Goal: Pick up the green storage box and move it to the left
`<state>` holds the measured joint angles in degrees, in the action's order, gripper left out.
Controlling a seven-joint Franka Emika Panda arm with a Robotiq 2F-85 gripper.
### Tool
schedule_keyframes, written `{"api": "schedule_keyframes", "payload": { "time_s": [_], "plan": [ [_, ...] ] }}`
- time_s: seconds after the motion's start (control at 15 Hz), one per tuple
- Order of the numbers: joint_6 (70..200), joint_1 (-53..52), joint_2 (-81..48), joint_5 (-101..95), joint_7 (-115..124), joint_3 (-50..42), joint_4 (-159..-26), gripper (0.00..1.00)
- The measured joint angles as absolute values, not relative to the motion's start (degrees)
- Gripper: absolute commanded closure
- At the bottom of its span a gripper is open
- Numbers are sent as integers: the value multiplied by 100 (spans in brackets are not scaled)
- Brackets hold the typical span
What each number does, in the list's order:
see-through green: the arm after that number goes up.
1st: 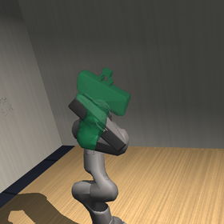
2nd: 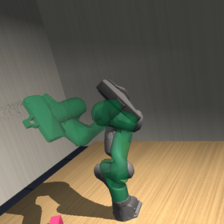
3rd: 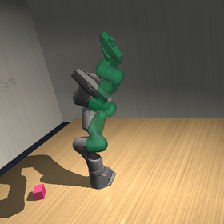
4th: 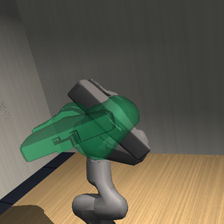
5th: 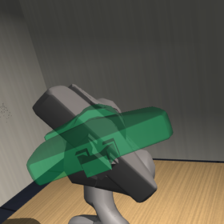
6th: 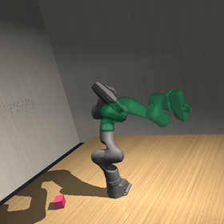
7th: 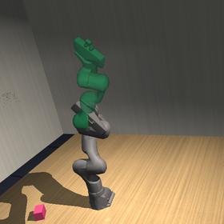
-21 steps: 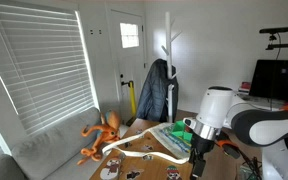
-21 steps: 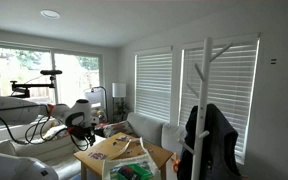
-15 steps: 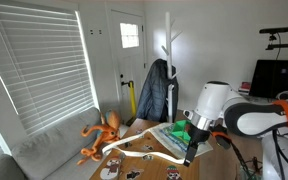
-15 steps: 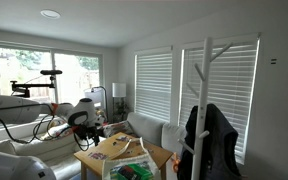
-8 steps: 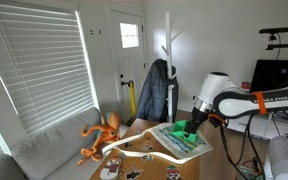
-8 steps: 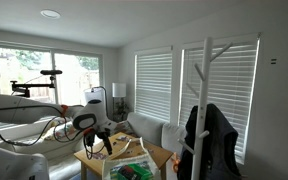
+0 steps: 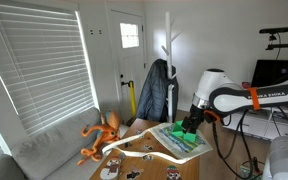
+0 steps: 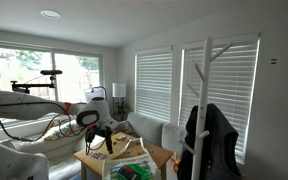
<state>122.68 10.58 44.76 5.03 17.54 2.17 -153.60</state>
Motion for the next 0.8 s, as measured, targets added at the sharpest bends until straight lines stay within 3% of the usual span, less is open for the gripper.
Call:
{"api": "schedule_keyframes", "payload": {
  "time_s": [0.47,0.8],
  "plan": [
    [11990,1734,2863,-204,3618,552,-13729,0],
    [12389,2034,2029,-911,4734,370,-13469,0]
  ]
}}
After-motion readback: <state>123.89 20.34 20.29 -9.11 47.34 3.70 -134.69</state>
